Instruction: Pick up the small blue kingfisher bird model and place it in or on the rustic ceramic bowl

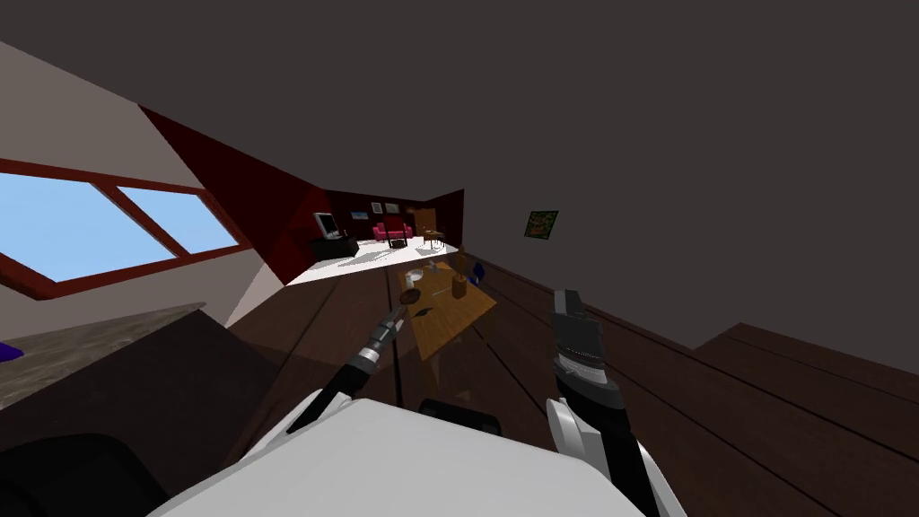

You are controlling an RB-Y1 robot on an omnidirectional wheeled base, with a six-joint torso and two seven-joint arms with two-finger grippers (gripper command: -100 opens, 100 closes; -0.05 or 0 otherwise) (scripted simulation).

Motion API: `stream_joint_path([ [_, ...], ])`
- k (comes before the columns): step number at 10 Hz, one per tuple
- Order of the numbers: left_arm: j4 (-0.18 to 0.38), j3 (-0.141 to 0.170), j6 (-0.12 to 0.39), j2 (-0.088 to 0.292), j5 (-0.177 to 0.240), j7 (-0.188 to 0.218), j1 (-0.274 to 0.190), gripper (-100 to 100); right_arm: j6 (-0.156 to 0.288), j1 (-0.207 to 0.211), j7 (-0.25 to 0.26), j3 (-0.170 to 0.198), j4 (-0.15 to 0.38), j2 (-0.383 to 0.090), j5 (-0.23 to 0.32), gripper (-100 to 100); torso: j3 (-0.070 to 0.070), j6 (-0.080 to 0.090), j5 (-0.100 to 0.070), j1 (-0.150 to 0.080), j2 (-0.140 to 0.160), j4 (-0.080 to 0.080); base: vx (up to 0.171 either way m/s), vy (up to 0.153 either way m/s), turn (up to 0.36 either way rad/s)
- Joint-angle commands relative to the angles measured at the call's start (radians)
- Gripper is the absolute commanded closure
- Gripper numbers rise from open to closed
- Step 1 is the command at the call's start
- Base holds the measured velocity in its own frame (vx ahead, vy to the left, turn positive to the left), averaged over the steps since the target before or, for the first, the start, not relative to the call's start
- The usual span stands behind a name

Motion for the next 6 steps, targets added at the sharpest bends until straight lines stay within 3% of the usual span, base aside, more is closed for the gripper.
stream_joint_path([
  [1,0.05,-0.005,0.022,0.05,0.045,0.019,0.02,-100,0.0,0.0,0.0,0.0,0.0,0.0,0.0,0,0.0,0.0,0.0,0.0,0.0,0.0,0.018,-0.091,-0.297],
  [2,0.056,-0.005,0.022,0.058,0.045,0.019,0.02,-100,0.0,0.0,0.0,0.0,0.0,0.0,0.0,0,0.0,0.0,-0.001,-0.002,0.0,0.0,0.015,-0.073,-0.07],
  [3,0.093,-0.007,0.037,0.094,0.076,0.031,0.025,-100,0.0,0.0,0.0,0.0,0.0,0.0,0.0,0,0.0,-0.001,-0.001,-0.002,0.0,0.0,0.009,-0.067,-0.121],
  [4,0.102,-0.007,0.037,0.094,0.076,0.031,0.025,-100,0.0,0.0,0.0,0.0,0.0,0.0,0.0,0,0.0,0.0,0.0,-0.001,0.0,0.0,0.01,-0.048,-0.106],
  [5,0.136,-0.01,0.053,0.129,0.109,0.043,0.031,-100,0.0,0.0,0.0,0.0,0.0,0.0,0.0,0,0.0,0.0,0.0,-0.001,0.0,0.0,0.015,-0.058,-0.183],
  [6,0.149,-0.01,0.053,0.129,0.109,0.043,0.031,-100,0.0,0.0,0.0,0.0,0.0,0.0,0.0,0,0.0,0.0,0.0,-0.001,0.0,0.0,0.015,-0.046,-0.074],
])
